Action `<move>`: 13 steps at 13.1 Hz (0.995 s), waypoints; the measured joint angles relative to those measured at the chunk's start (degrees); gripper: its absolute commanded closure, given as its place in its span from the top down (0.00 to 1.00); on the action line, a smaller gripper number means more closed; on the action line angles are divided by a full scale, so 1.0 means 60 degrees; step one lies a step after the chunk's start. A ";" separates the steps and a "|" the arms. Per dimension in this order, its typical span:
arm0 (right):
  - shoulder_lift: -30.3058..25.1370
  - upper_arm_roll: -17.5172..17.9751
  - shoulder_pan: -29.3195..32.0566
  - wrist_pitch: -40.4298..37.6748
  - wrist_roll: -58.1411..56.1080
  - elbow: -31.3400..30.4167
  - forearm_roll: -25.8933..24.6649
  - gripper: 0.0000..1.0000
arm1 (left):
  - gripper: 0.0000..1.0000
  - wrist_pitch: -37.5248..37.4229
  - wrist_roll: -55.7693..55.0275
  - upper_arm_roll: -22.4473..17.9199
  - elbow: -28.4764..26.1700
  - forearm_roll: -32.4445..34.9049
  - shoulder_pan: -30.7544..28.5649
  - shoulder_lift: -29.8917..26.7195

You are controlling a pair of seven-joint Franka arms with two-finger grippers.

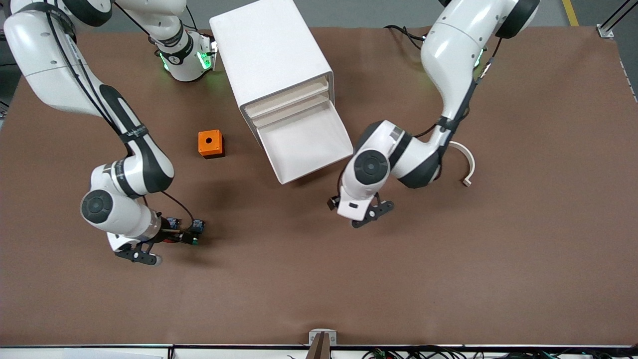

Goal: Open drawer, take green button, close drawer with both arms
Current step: 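Carry the green button with the right gripper and set it beside the red button, then push the drawer shut with the left gripper while the right gripper withdraws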

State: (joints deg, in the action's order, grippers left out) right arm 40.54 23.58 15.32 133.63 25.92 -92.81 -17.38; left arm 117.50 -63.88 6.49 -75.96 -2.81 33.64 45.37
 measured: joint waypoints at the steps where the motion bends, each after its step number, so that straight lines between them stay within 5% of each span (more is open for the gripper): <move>1: -0.0244 -0.0001 0.0085 -0.0008 -0.0424 0.0045 0.0000 1.00 | 0.99 0.0048 -0.0070 0.0000 -0.0001 -0.0178 0.0218 0.0108; 5: -0.1797 -0.0099 0.0040 -0.1238 -0.0930 0.0089 0.0200 1.00 | 0.99 0.0079 -0.0180 0.0008 -0.0060 -0.0741 0.0903 0.0287; 9: -0.3238 -0.2429 -0.1719 -0.2500 -0.1475 0.0069 0.2253 1.00 | 0.99 0.0076 -0.0837 0.0013 -0.0312 -0.0792 0.1649 0.0299; 13: -0.4532 -0.3338 -0.1995 -0.4079 -0.2781 0.0095 0.2910 1.00 | 0.99 0.0076 -0.1272 0.0025 -0.0339 -0.1552 0.2274 0.0298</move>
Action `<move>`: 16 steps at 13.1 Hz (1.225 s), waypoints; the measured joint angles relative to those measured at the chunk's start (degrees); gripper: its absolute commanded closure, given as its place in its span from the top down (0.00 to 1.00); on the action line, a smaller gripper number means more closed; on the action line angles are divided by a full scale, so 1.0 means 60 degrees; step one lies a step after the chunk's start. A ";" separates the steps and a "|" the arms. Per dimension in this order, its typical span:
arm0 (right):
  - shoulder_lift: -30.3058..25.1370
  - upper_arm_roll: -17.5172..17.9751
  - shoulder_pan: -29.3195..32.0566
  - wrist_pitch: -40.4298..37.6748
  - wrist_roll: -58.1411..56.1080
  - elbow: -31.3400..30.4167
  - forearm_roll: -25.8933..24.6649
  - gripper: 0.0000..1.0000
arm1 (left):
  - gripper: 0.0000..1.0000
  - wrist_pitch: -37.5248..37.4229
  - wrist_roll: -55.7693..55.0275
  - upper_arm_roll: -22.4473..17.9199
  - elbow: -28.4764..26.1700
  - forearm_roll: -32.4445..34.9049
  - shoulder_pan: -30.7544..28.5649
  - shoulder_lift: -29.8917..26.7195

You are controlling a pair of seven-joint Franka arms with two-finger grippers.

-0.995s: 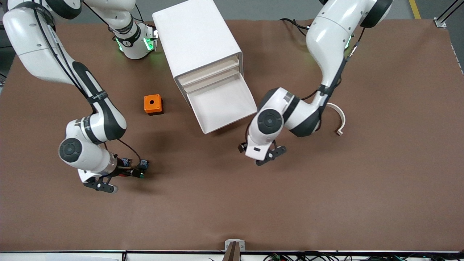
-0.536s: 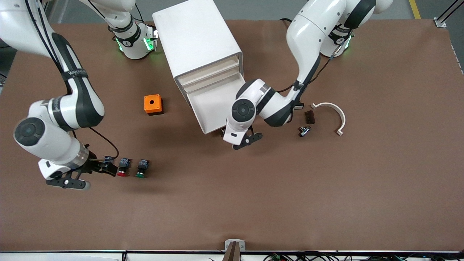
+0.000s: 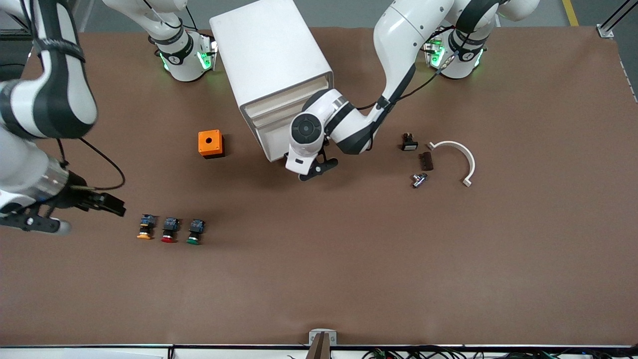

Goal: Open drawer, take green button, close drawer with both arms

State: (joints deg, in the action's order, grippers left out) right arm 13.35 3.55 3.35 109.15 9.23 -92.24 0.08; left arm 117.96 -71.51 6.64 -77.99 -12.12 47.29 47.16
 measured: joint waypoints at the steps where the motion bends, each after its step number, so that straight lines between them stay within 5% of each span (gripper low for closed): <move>1: -0.0393 -0.0042 -0.0001 -0.0483 -0.0077 0.0007 0.0012 1.00 | 0.99 0.0000 -0.0122 0.0000 -0.0015 -0.0115 0.0171 0.0000; 5: -0.1474 -0.0051 -0.0018 -0.2109 -0.0121 0.0247 0.0016 1.00 | 0.99 -0.0002 -0.0454 -0.0001 -0.0092 -0.0357 0.0672 0.0003; 11: -0.1547 -0.0162 -0.0002 -0.2999 -0.0127 0.0916 0.0016 1.00 | 0.99 0.0014 -0.0465 -0.0189 -0.0129 -0.0426 0.0588 0.0000; 16: -0.1705 -0.0201 0.0070 -0.3228 -0.0126 0.0965 0.0016 1.00 | 1.00 0.0056 -0.0353 -0.0415 0.0092 0.0286 -0.1384 -0.0420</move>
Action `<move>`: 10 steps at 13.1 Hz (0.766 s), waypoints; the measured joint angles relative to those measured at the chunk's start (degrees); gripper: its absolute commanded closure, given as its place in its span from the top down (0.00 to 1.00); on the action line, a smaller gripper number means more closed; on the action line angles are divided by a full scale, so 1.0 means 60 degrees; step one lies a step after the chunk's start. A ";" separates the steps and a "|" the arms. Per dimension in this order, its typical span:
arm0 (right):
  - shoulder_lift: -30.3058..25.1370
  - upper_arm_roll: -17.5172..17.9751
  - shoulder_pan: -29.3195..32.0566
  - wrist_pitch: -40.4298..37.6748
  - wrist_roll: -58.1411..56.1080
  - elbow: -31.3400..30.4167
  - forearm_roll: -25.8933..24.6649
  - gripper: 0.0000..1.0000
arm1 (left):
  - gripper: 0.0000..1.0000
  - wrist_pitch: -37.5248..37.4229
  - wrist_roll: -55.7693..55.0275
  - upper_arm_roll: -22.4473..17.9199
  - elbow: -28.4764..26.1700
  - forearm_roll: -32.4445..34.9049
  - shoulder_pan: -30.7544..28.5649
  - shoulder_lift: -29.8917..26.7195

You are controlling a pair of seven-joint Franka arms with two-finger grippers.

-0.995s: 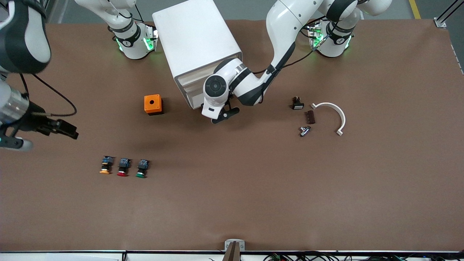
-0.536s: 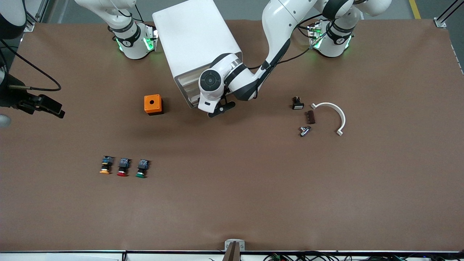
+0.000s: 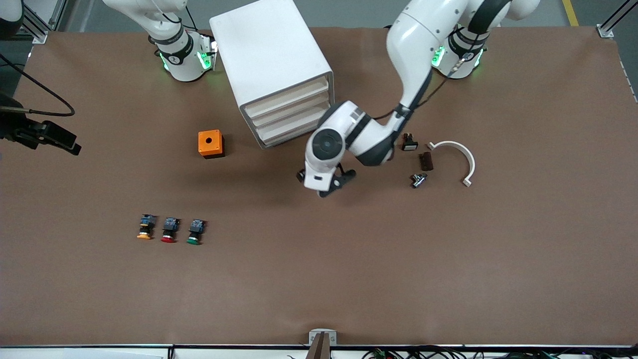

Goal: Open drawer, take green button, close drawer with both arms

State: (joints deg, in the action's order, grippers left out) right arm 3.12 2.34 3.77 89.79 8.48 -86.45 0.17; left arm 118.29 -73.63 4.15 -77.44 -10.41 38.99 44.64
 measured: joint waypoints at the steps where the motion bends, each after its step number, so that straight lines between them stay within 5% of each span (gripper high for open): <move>1: 0.0000 -0.0023 0.0033 -0.0060 -0.0001 -0.0005 -0.0001 1.00 | 1.00 -0.0012 0.0011 -0.0002 0.0037 0.0067 -0.0410 -0.0271; 10: 0.0000 -0.0119 0.0207 -0.0200 -0.0644 -0.0062 -0.0001 1.00 | 1.00 -0.1360 0.1733 -0.0011 0.0053 0.1304 -0.3348 -0.2753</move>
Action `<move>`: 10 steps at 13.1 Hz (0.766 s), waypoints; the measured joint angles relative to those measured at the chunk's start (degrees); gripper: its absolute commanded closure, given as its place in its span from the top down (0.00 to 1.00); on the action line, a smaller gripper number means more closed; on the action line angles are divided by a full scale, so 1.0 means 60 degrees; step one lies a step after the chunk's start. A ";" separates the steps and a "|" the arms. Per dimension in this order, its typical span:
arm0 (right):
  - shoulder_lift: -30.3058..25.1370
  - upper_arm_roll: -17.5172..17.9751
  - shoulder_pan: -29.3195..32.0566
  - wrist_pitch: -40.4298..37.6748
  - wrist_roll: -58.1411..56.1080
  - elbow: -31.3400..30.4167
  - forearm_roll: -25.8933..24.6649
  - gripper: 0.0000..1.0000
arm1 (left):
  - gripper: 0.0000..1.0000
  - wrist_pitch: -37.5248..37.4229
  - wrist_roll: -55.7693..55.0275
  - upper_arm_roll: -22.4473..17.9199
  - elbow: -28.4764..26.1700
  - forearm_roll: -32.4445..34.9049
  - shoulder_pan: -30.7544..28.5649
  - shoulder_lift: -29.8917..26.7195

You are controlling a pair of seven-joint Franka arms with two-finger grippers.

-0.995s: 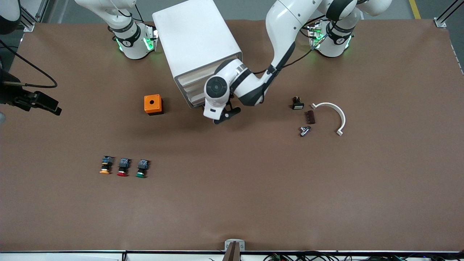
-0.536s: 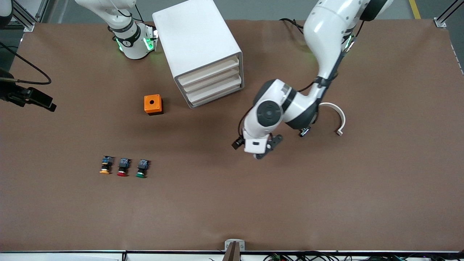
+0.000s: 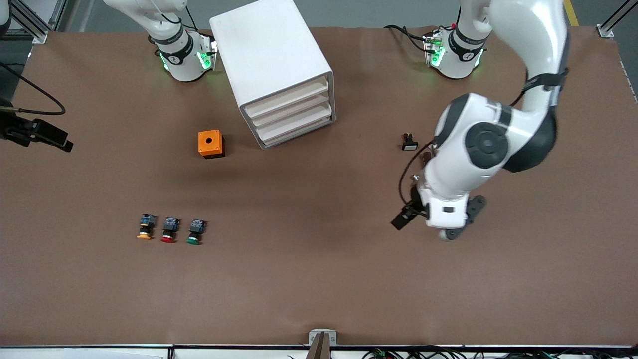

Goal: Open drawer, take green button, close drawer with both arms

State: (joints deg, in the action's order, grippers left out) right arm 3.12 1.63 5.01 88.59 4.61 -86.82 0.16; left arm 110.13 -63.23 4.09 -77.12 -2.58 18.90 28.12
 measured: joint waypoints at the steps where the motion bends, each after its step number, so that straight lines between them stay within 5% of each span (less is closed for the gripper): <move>1: 0.0000 0.0002 -0.0002 -0.0001 -0.0040 0.0001 0.0000 1.00 | 1.00 -0.0217 0.0452 -0.0003 -0.0003 0.0031 -0.0317 -0.0210; 10: -0.0003 0.0046 -0.0029 -0.0219 0.0288 0.0010 0.0000 1.00 | 1.00 -0.1597 0.3342 0.0000 -0.0025 0.0799 -0.1854 -0.1544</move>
State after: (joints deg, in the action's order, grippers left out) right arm 3.10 1.90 4.83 87.27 6.34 -86.76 0.16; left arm 100.55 -43.18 4.09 -77.27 2.22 7.78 18.86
